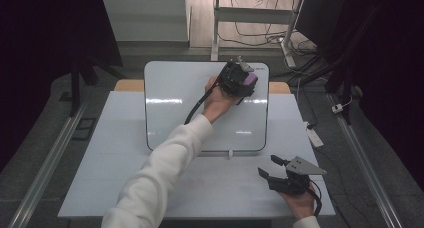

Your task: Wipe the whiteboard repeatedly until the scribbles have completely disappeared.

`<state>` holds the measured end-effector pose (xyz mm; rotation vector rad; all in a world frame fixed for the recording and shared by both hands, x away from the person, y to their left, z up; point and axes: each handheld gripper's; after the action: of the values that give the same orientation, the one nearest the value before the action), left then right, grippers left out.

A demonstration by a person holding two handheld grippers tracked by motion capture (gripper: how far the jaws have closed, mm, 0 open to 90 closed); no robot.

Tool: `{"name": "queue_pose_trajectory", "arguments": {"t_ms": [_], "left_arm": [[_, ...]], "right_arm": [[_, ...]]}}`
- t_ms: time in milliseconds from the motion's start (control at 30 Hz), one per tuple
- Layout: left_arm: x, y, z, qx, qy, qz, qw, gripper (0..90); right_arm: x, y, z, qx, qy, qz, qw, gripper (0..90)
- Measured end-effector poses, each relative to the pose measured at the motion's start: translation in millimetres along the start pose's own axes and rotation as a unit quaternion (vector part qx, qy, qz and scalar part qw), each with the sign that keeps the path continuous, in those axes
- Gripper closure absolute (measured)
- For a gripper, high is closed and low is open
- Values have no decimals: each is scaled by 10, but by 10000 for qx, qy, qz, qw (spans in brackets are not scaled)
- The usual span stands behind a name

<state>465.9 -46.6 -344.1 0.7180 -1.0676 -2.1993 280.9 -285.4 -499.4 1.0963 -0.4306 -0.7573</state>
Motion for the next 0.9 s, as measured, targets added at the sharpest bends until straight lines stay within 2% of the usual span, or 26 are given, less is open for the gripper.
{"name": "queue_pose_trajectory", "arguments": {"t_ms": [67, 133, 200, 267, 333, 467, 500, 567, 633, 700, 767, 833, 900], "left_arm": [[11, -1, -19, 3, -74, 77, 9999, 394], [52, -1, -43, -19, -99, 14, 9999, 394], [79, 2, -33, -56, -14, -67, 10000, 394], [49, -2, 9, -115, 92, -46, 9999, 394], [-40, -31, 86, -155, 261, -10, 9995, 394], [-313, -146, 297, -146, 554, 283, 9980, 394], [-375, -170, 340, -126, 575, 366, 9976, 394], [-434, -192, 375, -133, 556, 405, 9975, 395], [-389, -180, 344, -123, 559, 369, 9977, 395], [-284, -161, 265, -125, 326, 300, 9989, 395], [-129, -133, 156, -141, 178, 138, 9996, 395], [10, -108, 54, -170, -10, -50, 9998, 395], [117, -89, -17, -195, -106, -183, 9996, 395]], "right_arm": [[-1, 1, -1, 0, 1, -9, 10000, 311], [-11, 9, 3, -2, -7, 26, 10000, 312], [-15, 13, 10, 18, -7, 38, 10000, 311], [-7, 10, 11, 24, -10, 10, 10000, 312], [0, 6, 12, 18, -9, -1, 10000, 312], [0, 11, 21, 40, -8, 9, 10000, 311], [1, 13, 21, 46, -9, 7, 10000, 312], [-2, 18, 17, 50, -7, 4, 10000, 311], [-14, 23, 13, 39, -8, 36, 10000, 311], [-23, 27, 9, 39, -3, 53, 10000, 311], [-21, 26, 8, 38, -4, 47, 10000, 311], [-16, 23, 13, 43, -12, 34, 10000, 311], [-13, 20, 21, 52, -18, 30, 10000, 312]]}}
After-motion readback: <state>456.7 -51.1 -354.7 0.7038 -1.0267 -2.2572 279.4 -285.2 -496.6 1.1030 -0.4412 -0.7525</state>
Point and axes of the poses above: each handheld gripper's, and its own axes: z roughly backward along the jaws, y roughly out of its top, x roughly to its right, and after that the axes turned 5 degrees about -z, right-handed
